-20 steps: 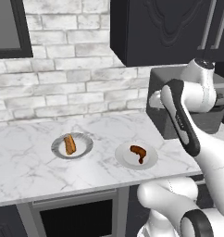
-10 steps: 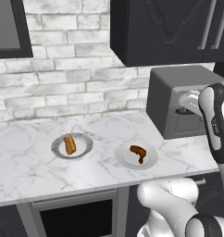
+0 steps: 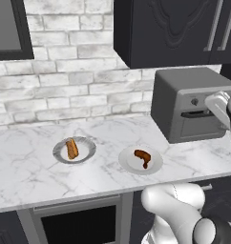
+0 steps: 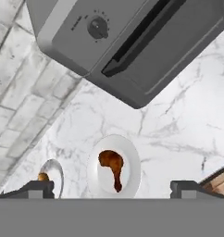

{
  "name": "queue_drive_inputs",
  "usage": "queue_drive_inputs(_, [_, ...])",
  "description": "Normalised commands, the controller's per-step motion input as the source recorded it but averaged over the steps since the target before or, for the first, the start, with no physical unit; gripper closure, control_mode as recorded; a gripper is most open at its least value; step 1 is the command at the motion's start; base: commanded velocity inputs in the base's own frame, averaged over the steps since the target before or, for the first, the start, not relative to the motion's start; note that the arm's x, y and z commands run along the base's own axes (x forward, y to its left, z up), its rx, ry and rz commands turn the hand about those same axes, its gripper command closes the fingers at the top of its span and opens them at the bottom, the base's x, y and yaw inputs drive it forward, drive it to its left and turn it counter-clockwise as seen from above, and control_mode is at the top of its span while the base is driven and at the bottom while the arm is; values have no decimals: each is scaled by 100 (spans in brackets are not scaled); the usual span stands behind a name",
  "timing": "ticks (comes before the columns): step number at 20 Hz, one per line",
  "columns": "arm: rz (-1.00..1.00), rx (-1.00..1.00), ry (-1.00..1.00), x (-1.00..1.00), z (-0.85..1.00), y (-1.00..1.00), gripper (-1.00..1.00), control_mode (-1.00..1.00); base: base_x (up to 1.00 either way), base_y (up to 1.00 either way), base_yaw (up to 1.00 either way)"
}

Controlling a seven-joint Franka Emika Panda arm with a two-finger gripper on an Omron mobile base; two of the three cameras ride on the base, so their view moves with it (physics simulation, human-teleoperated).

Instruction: Open the toaster oven door. Place the hotdog bun on the top rack in the toaster oven and place the chicken drumstick on the bottom rack.

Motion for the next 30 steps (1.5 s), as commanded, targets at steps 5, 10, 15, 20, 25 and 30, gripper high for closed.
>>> queue_drive_inputs(5, [-20, 22, 0, 0, -16, -26, -100, -100, 0, 0, 0])
queue_drive_inputs(10, [-13, 25, -2, 2, -9, -26, -100, -100, 0, 0, 0])
queue_drive_inputs(15, [-1, 7, -10, 31, -21, -11, -100, -100, 0, 0, 0])
queue_drive_inputs(20, [0, 1, -13, 37, -29, -28, -100, -100, 0, 0, 0])
queue_drive_inputs(25, [0, 7, -3, 3, -20, -50, -100, -100, 0, 0, 0])
queue_drive_inputs(30, [0, 10, 0, 1, 0, -53, -100, -100, 0, 0, 0])
